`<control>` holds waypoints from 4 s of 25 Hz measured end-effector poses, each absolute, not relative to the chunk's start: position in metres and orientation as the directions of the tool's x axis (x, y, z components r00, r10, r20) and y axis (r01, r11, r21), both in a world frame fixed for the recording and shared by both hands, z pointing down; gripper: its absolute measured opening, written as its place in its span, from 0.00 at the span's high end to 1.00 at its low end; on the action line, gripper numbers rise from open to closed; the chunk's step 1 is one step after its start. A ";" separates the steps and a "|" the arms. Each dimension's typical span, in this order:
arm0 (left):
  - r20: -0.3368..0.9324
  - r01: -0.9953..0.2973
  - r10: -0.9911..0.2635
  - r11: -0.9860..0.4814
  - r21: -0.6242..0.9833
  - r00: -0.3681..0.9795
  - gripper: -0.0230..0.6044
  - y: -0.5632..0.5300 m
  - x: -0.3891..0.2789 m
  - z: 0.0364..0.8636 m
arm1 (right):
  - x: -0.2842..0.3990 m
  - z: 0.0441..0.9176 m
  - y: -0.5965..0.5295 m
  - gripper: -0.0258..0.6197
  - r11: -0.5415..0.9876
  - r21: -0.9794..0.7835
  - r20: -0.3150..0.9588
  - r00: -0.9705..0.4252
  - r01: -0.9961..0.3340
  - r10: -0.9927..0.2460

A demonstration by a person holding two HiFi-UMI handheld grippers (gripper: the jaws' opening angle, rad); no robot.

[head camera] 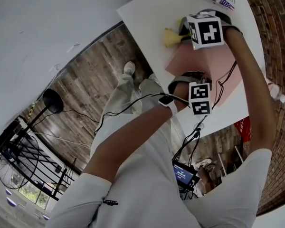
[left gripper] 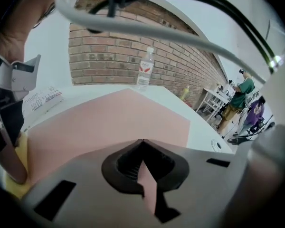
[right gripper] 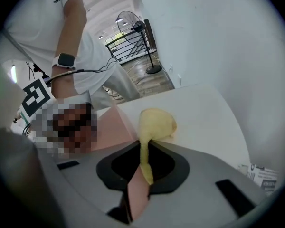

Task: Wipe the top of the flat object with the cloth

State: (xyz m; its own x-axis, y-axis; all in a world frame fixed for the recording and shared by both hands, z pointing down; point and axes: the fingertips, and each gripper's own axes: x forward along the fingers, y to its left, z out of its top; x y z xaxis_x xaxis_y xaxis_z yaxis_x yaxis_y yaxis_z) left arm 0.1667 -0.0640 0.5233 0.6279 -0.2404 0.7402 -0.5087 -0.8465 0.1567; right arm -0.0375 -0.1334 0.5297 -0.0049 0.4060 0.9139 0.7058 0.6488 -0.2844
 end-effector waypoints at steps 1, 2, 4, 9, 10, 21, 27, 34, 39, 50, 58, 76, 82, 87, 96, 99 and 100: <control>0.736 -0.502 -0.242 -0.852 0.151 0.632 0.94 -0.063 0.167 0.523 | -0.038 0.529 -0.127 0.88 0.636 -0.293 0.909 0.002 0.714 0.417; 0.731 -0.496 -0.243 -0.855 0.149 0.638 0.94 -0.062 0.167 0.522 | -0.038 0.530 -0.121 0.88 0.624 -0.299 0.905 0.006 0.722 0.426; 0.715 -0.486 -0.242 -0.860 0.155 0.656 0.94 -0.061 0.168 0.520 | -0.038 0.530 -0.110 0.88 0.604 -0.304 0.895 0.004 0.736 0.446; 0.662 -0.464 -0.229 -0.862 0.203 0.714 0.93 -0.061 0.165 0.508 | -0.041 0.529 -0.085 0.88 0.584 -0.325 0.863 -0.019 0.743 0.504; 0.649 -0.465 -0.231 -0.858 0.215 0.725 0.93 -0.062 0.164 0.505 | -0.041 0.529 -0.080 0.88 0.581 -0.329 0.858 -0.021 0.744 0.513; 0.663 -0.488 -0.214 -0.834 0.259 0.718 0.93 -0.032 0.134 0.504 | -0.046 0.532 -0.025 0.88 0.528 -0.393 0.801 -0.002 0.753 0.599; 0.673 -0.484 -0.214 -0.841 0.241 0.708 0.93 -0.008 0.126 0.502 | -0.062 0.522 0.008 0.88 0.524 -0.420 0.738 -0.058 0.741 0.673; 0.666 -0.467 -0.208 -0.852 0.237 0.717 0.93 0.021 0.108 0.490 | -0.086 0.487 0.022 0.88 0.610 -0.405 0.685 -0.216 0.681 0.695; 0.663 -0.438 -0.203 -0.874 0.208 0.721 0.93 0.038 0.096 0.469 | -0.092 0.454 0.029 0.88 0.697 -0.389 0.638 -0.369 0.603 0.676; 0.623 -0.448 -0.233 -0.869 0.212 0.747 0.94 0.068 0.051 0.396 | -0.108 0.361 0.028 0.88 0.928 -0.234 0.487 -0.791 0.291 0.371; 0.574 -0.439 -0.284 -0.886 0.148 0.768 0.94 0.087 0.018 0.344 | -0.074 0.285 0.018 0.88 0.992 -0.123 0.292 -0.957 -0.043 -0.005; 0.502 -0.635 -0.512 -0.765 0.102 0.697 0.94 0.059 -0.076 0.290 | 0.062 0.215 0.070 0.88 0.731 0.047 0.209 -0.709 -0.681 -0.674; 0.478 -0.697 -0.574 -0.706 0.123 0.665 0.94 0.047 -0.097 0.285 | 0.067 0.231 0.083 0.88 0.598 -0.047 0.177 -0.596 -0.800 -0.783; 0.440 -0.702 -0.598 -0.703 0.112 0.669 0.94 0.029 -0.093 0.272 | 0.067 0.241 0.079 0.89 0.571 -0.060 0.201 -0.570 -0.819 -0.797; 0.407 -0.690 -0.601 -0.716 0.107 0.688 0.94 0.017 -0.081 0.260 | 0.062 0.233 0.062 0.89 0.502 -0.035 0.167 -0.500 -0.864 -0.850; 0.408 -0.679 -0.591 -0.727 0.105 0.696 0.94 0.017 -0.077 0.260 | 0.062 0.231 0.061 0.89 0.484 -0.048 0.160 -0.485 -0.874 -0.860; 0.407 -0.676 -0.588 -0.730 0.106 0.699 0.94 0.018 -0.075 0.260 | 0.063 0.231 0.061 0.89 0.478 -0.050 0.160 -0.480 -0.877 -0.863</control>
State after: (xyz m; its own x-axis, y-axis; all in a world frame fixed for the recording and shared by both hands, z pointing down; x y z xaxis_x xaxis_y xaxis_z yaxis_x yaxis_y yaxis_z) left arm -0.0745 0.0176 0.2601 0.6989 -0.5880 0.4072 -0.6755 -0.7298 0.1055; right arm 0.0632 0.0609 0.2307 -0.4799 -0.8626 0.1599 -0.8767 0.4784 -0.0501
